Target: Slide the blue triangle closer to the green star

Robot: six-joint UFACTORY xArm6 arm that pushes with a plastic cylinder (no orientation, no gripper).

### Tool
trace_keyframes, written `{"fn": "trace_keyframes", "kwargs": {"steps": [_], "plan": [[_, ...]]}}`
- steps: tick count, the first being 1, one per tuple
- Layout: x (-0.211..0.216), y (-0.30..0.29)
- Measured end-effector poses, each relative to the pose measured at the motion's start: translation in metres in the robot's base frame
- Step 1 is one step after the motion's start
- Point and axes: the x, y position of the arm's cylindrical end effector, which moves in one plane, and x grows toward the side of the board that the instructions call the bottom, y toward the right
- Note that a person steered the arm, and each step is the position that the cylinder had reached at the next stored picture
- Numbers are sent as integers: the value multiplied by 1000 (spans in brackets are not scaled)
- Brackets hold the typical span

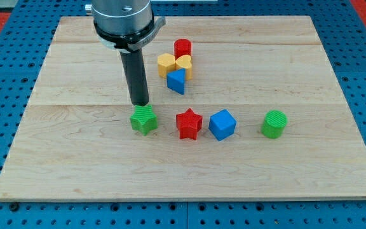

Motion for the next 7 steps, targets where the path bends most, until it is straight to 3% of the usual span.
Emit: {"fn": "trace_keyframes", "kwargs": {"steps": [1,2,3,4,5,6,7], "plan": [[17,-2],[-1,-3],[-29,30],[-31,119],[-62,154],[-75,124],[-58,62]]}}
